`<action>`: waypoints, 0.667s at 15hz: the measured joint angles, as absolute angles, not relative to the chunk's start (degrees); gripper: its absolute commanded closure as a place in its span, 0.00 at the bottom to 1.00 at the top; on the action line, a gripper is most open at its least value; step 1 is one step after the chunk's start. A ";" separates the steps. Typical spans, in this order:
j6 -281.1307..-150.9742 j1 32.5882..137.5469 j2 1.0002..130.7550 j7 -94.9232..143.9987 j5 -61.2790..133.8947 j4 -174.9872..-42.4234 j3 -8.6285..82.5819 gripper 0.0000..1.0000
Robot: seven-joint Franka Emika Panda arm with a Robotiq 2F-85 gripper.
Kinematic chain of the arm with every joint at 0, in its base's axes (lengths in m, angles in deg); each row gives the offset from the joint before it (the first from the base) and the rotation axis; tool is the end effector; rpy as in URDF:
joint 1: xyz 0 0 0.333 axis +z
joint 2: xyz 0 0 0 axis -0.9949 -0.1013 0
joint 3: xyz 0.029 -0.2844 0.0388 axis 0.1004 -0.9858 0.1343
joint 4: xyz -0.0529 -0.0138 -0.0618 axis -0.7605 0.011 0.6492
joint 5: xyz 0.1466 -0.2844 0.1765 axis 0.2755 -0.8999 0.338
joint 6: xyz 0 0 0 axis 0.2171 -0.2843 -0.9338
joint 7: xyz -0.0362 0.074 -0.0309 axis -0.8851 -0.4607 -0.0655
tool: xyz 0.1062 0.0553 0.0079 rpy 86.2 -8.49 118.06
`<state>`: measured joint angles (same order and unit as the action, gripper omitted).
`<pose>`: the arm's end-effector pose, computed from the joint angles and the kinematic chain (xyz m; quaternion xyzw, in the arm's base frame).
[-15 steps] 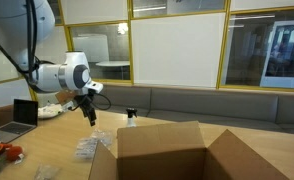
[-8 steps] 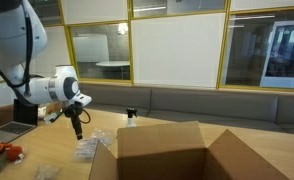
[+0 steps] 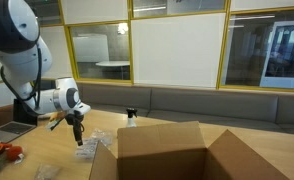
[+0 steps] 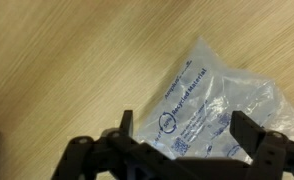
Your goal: Place the clear plastics and spray bottles inside the brown box
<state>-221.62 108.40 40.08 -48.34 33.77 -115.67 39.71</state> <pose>0.5756 0.2441 0.1411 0.9058 -0.4218 0.0203 0.0340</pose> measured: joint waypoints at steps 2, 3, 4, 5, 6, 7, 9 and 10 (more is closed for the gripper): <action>-221.71 108.56 38.17 -49.52 33.73 -113.72 38.56 0.00; -221.75 108.56 37.30 -50.16 33.73 -112.80 38.01 0.00; -221.85 108.54 36.44 -50.97 33.74 -111.96 37.44 0.00; -221.96 108.49 35.63 -52.00 33.75 -111.17 36.90 0.00; -222.09 108.41 34.86 -53.08 33.79 -110.50 36.44 0.00; -222.11 108.30 34.09 -54.09 33.80 -109.82 36.04 0.00; -222.11 107.92 32.43 -55.70 33.87 -108.51 35.71 0.00; -222.11 107.73 31.59 -56.37 33.90 -107.83 35.70 0.00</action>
